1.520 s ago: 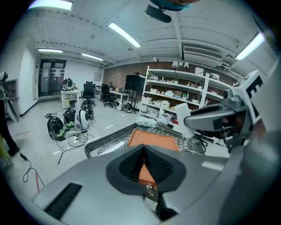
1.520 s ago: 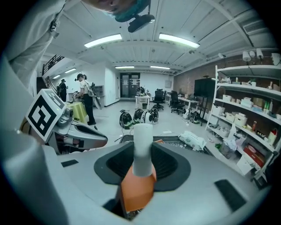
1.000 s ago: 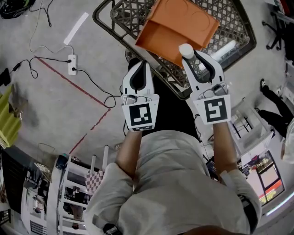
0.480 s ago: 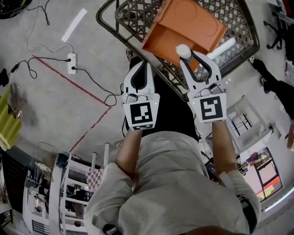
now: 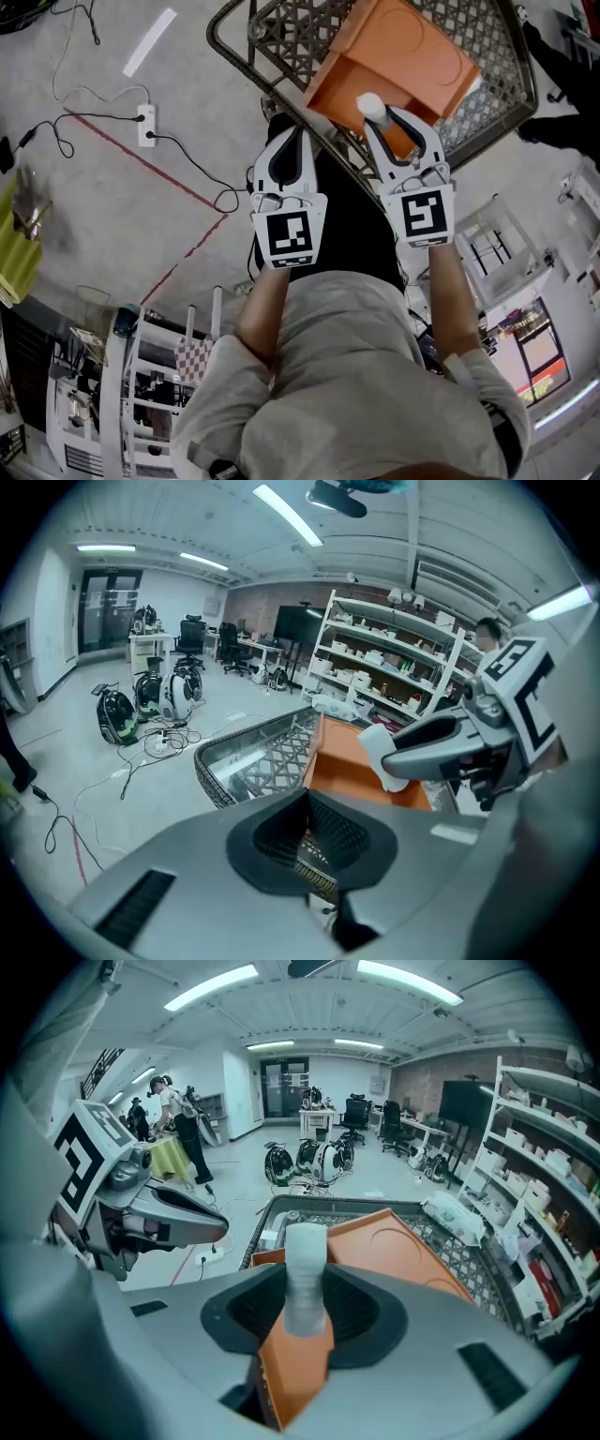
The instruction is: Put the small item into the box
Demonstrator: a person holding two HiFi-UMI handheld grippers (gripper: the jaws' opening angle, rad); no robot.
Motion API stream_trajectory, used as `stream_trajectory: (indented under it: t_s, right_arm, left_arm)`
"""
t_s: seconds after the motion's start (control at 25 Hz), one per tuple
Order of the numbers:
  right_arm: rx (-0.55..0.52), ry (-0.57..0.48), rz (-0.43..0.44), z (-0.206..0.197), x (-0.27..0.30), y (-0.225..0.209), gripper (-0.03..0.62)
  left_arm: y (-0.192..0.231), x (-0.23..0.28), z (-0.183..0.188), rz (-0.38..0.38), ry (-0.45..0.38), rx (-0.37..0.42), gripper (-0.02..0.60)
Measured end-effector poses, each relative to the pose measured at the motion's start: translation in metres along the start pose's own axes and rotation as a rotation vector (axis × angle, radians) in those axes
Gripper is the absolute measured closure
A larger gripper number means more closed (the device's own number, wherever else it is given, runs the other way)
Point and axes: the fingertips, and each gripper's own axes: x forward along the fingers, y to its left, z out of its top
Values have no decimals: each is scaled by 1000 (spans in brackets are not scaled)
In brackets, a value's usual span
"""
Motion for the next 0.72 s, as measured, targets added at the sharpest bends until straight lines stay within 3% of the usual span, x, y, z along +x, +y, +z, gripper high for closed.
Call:
stream_trajectory:
  t_s: [0.72]
  right_arm:
    - [175, 147, -31, -32, 43, -3, 474]
  left_arm:
    - [21, 30, -8, -80, 82, 37, 572]
